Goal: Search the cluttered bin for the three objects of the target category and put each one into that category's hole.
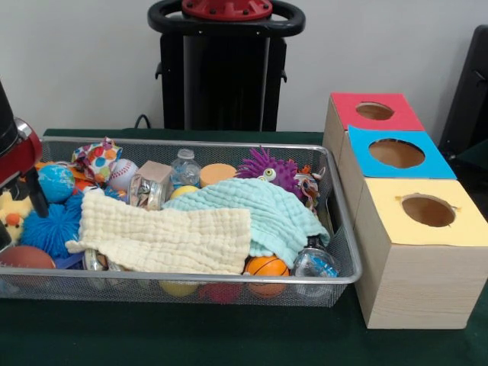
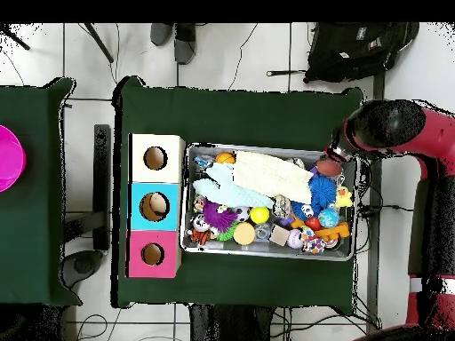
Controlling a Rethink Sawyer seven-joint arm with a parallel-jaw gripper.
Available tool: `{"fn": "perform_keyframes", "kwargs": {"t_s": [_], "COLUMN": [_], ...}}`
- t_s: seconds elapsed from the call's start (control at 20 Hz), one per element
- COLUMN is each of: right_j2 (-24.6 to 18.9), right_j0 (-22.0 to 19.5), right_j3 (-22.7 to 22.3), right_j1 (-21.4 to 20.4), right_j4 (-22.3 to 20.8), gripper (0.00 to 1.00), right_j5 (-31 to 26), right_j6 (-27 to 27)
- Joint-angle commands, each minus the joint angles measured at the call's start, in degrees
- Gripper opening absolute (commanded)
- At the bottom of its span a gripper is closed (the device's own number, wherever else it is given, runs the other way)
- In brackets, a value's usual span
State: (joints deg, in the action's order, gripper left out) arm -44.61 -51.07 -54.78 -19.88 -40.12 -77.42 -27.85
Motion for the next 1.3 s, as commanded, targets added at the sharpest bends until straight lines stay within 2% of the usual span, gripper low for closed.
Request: {"fn": "perform_keyframes", "kwargs": {"t_s": [0.05,0.45,0.85,1.15,1.3], "right_j2": [3.85,3.59,2.94,1.22,-0.02], "right_j0": [-1.38,-1.89,-1.96,-2.45,-1.67], "right_j3": [-5.09,-4.15,-3.12,-3.0,-0.95], "right_j1": [-0.26,0.75,1.65,1.73,2.01], "right_j4": [0.05,-0.53,-1.56,-1.07,-0.68], "gripper": [1.0,1.0,1.0,1.0,1.0], "right_j5": [2.2,1.01,-1.41,0.7,0.63], "right_j6": [4.05,7.51,13.62,15.36,16.15]}}
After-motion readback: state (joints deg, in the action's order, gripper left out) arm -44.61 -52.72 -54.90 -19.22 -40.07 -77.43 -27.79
